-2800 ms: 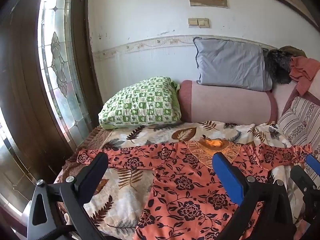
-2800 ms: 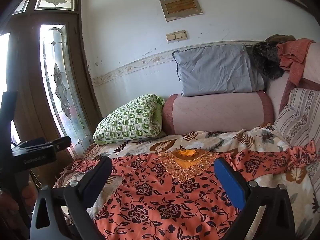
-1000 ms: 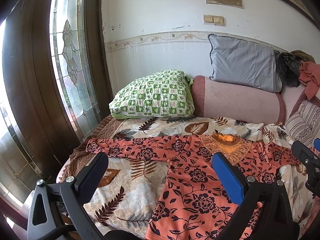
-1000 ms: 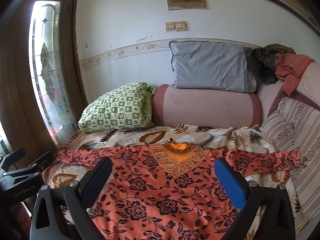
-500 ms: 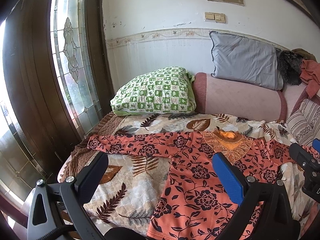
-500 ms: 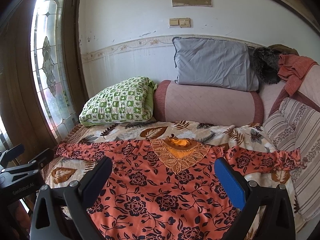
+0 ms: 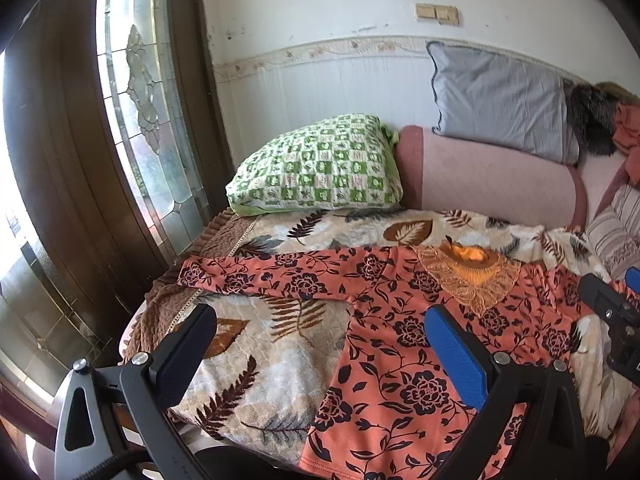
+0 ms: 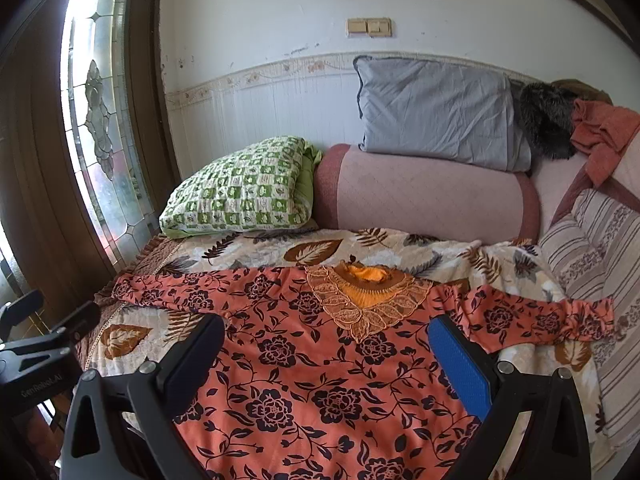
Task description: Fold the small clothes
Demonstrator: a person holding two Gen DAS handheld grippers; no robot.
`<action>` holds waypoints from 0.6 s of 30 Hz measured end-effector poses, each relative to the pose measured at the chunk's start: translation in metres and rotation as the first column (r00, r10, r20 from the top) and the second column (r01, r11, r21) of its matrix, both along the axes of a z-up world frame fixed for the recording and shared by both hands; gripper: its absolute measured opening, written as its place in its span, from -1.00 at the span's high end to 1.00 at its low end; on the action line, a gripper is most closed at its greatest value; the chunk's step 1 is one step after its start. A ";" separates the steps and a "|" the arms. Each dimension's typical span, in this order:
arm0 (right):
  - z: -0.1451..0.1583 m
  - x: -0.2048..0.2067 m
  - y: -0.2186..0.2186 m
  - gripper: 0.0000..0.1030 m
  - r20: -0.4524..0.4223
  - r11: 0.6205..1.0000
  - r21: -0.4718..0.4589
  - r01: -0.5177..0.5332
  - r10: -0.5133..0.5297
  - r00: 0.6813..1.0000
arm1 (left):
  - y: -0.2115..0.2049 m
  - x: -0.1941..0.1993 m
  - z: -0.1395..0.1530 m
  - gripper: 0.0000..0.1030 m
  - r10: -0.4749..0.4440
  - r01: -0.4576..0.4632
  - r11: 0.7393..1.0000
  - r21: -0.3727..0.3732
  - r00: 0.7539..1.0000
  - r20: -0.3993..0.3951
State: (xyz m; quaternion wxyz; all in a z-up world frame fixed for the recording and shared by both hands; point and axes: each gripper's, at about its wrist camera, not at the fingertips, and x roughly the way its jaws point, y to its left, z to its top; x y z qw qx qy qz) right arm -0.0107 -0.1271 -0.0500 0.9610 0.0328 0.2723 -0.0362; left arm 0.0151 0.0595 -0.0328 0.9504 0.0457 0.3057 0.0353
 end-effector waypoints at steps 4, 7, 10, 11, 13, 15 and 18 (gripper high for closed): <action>-0.007 0.012 -0.007 -1.00 -0.009 1.000 0.022 0.011 -0.011 1.000 | -0.004 0.011 -0.003 -1.00 0.004 -0.004 1.000 0.002 1.000 0.005; -0.014 0.022 -0.015 -1.00 -0.025 0.999 0.030 0.026 -0.025 0.999 | -0.007 0.023 -0.008 -1.00 0.002 -0.002 1.000 0.005 1.000 -0.009; -0.023 0.032 -0.028 -1.00 -0.048 0.998 0.046 0.044 -0.042 0.998 | -0.016 0.036 -0.015 -1.00 -0.003 0.004 1.000 0.017 1.000 -0.029; -0.026 0.035 -0.035 -1.00 -0.055 0.997 0.056 0.052 -0.049 0.997 | -0.019 0.039 -0.016 -1.00 -0.006 0.007 1.000 0.020 0.999 -0.032; -0.031 0.041 -0.046 -1.00 -0.063 0.995 0.067 0.069 -0.065 0.996 | -0.027 0.046 -0.019 -1.00 -0.014 0.015 0.999 0.034 0.999 -0.036; -0.037 0.045 -0.062 -1.00 -0.067 0.993 0.067 0.093 -0.088 0.994 | -0.034 0.054 -0.025 -1.00 -0.034 0.035 0.999 0.036 0.998 -0.049; -0.052 0.046 -0.100 -1.00 -0.071 0.986 0.106 0.127 -0.120 0.990 | -0.043 0.072 -0.044 -1.00 -0.073 0.075 0.997 0.012 0.992 -0.104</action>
